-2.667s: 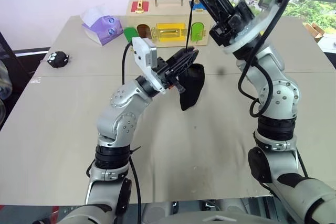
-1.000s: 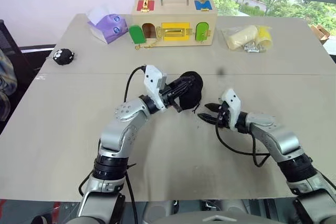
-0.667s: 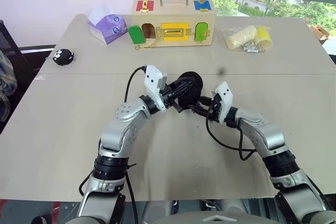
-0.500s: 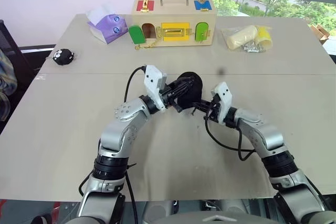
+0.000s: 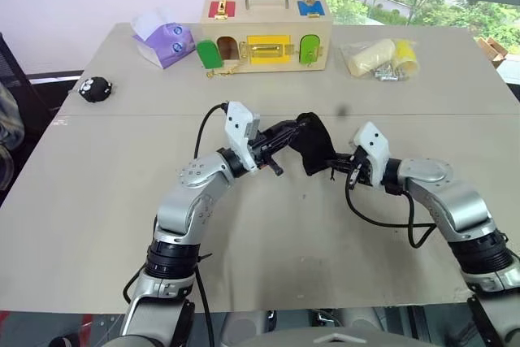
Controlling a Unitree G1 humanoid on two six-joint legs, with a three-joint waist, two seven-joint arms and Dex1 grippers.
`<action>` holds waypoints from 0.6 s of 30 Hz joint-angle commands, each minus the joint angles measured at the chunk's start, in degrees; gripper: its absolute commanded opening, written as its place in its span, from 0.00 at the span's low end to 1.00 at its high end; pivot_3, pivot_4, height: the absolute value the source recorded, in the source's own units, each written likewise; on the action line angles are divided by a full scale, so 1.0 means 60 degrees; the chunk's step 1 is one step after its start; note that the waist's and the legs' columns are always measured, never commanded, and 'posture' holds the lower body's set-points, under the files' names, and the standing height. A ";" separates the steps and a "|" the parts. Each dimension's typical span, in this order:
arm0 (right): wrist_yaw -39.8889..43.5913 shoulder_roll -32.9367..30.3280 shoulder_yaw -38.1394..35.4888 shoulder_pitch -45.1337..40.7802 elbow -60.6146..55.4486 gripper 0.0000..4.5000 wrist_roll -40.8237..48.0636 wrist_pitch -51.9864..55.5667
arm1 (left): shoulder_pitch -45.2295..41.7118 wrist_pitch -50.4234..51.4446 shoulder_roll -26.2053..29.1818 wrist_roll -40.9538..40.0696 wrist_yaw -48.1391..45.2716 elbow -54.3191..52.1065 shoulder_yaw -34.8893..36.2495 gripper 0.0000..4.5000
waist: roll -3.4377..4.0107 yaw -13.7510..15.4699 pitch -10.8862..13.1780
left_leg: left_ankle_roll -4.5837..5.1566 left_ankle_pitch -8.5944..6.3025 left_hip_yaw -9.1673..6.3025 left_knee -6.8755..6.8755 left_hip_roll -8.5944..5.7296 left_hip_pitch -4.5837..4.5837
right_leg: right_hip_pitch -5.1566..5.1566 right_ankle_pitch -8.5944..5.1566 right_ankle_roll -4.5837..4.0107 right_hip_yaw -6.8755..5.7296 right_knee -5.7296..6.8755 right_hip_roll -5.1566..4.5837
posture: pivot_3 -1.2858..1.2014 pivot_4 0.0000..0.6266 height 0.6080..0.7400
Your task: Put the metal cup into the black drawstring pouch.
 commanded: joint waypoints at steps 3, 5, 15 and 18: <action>-0.0138 0.0345 -0.0241 0.0060 -0.0301 0.14 0.0301 0.0351 | -0.0130 -0.0114 0.0019 -0.0054 -0.0041 -0.0246 0.0064 0.04 | -0.0002 0.0011 -0.0001 | 0.0002 -0.0001 0.0001 0.0004 -0.0005 -0.0002 | 0.0002 0.0001 0.0001 0.0001 -0.0003 -0.0006 | 0.52 0.24 1.00; -0.0099 0.0283 -0.0217 0.0127 -0.0291 0.21 0.0304 0.0591 | -0.0086 -0.0092 0.0043 -0.0061 -0.0025 -0.0292 0.0088 0.04 | -0.0002 0.0009 -0.0001 | 0.0001 -0.0001 -0.0001 0.0004 -0.0005 -0.0002 | 0.0003 0.0001 0.0001 0.0000 -0.0001 -0.0006 | 0.52 0.24 1.00; -0.0226 0.0500 -0.0139 0.0572 -0.0438 0.21 0.0358 0.1047 | -0.0058 -0.0100 0.0038 -0.0047 -0.0013 -0.0304 0.0062 0.04 | -0.0002 0.0003 -0.0001 | 0.0001 0.0000 -0.0001 0.0003 -0.0003 0.0000 | 0.0002 0.0000 0.0001 0.0000 0.0001 -0.0002 | 0.52 0.24 1.00; -0.0287 0.0569 -0.0161 0.0572 -0.0455 0.21 0.0353 0.1054 | -0.0074 -0.0106 0.0031 -0.0049 -0.0027 -0.0267 0.0052 0.04 | -0.0002 0.0000 -0.0001 | 0.0001 0.0000 0.0000 0.0004 -0.0004 0.0000 | 0.0002 0.0001 0.0001 0.0001 0.0002 -0.0002 | 0.52 0.24 1.00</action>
